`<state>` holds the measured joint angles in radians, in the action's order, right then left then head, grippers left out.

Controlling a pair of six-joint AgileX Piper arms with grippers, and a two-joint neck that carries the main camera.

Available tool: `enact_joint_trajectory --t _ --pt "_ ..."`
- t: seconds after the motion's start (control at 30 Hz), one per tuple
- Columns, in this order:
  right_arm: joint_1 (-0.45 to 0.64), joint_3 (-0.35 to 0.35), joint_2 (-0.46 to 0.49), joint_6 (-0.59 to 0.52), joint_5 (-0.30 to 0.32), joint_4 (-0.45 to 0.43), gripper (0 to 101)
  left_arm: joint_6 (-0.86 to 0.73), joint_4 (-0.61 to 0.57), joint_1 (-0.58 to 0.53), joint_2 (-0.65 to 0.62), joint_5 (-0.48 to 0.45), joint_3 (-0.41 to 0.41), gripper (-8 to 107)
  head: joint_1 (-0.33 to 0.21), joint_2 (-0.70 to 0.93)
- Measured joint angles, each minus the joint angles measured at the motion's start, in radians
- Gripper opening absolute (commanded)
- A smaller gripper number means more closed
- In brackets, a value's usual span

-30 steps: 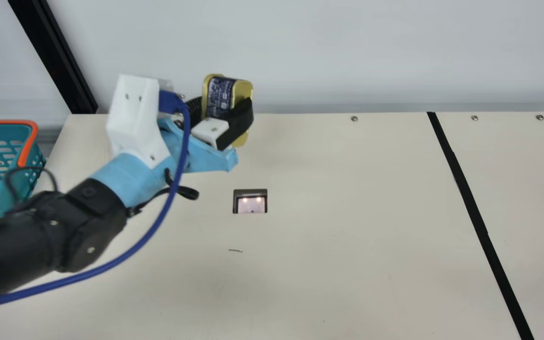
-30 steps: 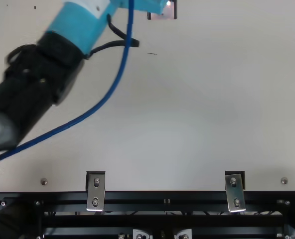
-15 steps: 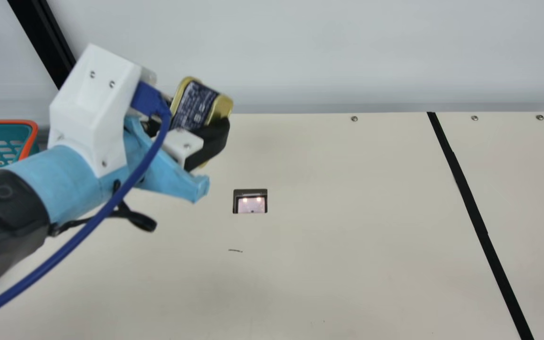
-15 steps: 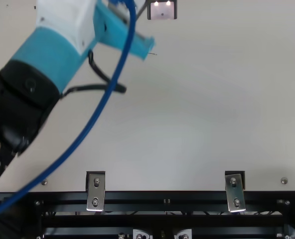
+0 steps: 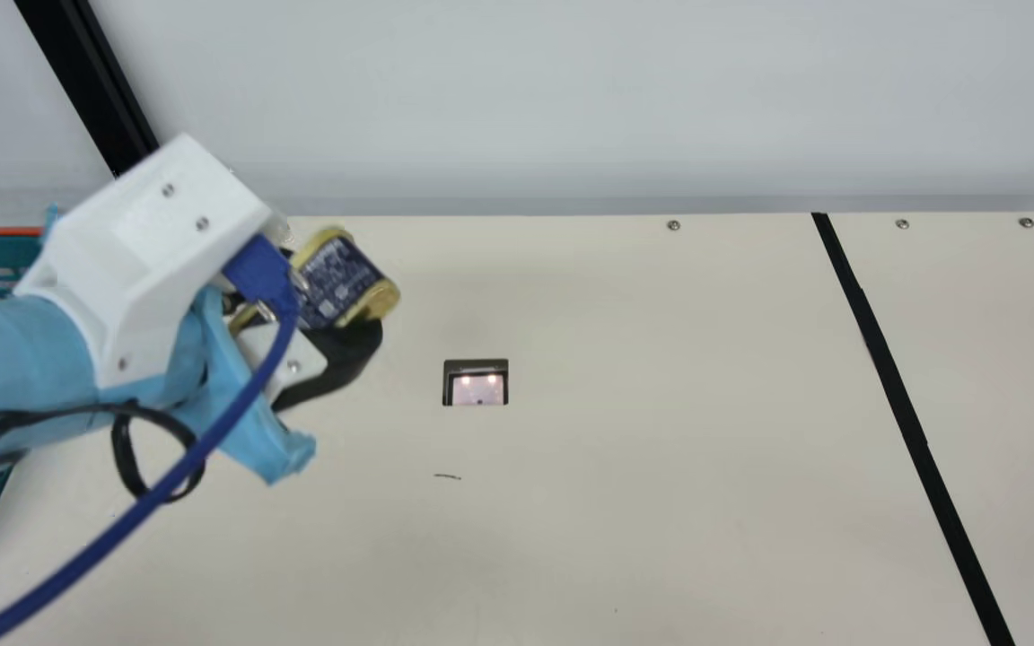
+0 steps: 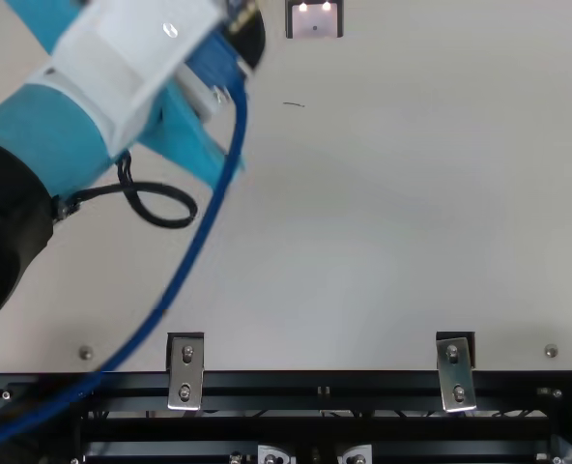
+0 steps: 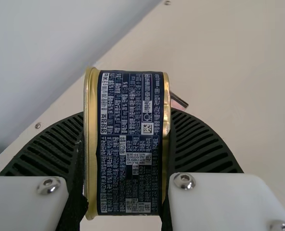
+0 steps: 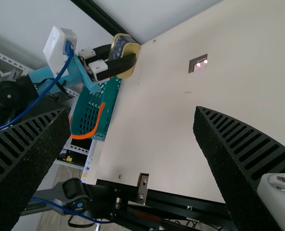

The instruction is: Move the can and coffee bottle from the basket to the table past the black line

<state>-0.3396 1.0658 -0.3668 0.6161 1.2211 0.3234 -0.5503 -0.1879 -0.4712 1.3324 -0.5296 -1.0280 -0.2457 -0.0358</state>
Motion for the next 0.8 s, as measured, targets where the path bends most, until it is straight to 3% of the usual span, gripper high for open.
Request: enact_joint_trajectory --t 0.27,0.47,0.63,0.8 --pt "0.000 0.000 0.000 0.000 0.000 0.000 101 -0.464 -0.253 0.084 0.063 -0.156 0.004 10 0.000 0.000" --pt "0.000 0.000 0.000 0.000 0.000 0.000 101 -0.735 -0.339 0.102 0.131 -0.254 0.006 10 0.000 0.000" --pt "0.000 0.000 0.000 0.000 0.000 0.000 101 -0.854 -0.344 0.069 0.187 -0.288 -0.002 10 0.000 0.000" --pt "0.000 0.000 0.000 0.000 0.000 0.000 101 -0.860 -0.341 0.020 0.250 -0.290 -0.026 10 0.000 0.000"
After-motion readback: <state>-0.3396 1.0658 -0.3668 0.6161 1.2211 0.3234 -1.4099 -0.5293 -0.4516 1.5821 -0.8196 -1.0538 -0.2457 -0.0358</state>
